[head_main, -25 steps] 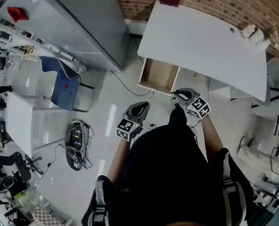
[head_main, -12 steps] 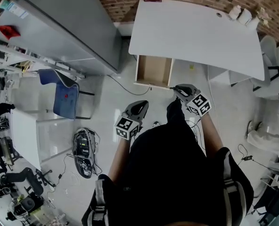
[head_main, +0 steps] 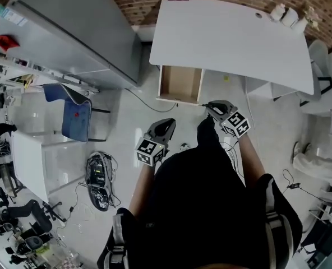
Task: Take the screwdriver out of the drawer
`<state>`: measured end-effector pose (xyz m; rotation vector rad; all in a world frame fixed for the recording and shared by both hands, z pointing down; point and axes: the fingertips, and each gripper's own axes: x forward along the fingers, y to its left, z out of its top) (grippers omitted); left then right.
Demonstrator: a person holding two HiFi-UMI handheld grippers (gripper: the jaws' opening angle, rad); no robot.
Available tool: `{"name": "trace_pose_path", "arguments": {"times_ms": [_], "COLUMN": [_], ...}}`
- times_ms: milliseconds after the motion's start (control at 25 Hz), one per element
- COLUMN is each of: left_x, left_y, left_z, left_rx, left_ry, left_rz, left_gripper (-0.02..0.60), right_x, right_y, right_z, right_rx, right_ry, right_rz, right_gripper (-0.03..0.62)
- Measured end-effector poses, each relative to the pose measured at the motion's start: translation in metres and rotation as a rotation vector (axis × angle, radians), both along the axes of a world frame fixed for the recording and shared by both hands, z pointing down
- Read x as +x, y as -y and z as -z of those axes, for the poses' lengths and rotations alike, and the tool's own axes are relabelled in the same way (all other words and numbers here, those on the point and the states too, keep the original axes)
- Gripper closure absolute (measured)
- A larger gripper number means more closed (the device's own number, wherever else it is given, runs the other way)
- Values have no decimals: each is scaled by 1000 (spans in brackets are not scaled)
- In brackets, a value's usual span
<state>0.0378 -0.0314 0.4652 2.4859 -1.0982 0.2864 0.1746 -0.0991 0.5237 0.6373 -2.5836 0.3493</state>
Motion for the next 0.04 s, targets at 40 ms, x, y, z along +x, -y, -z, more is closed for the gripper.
{"name": "trace_pose_path", "arguments": {"times_ms": [40], "left_x": [-1], "left_y": [3], "left_z": [-2], "left_rx": [0], "left_ry": [0], "left_rz": [0], "left_gripper": [557], "right_x": [0], "right_y": [4], "right_z": [-2], "right_rx": [-1], "right_ry": [-2], "right_rz": [1], "right_gripper": [473]}}
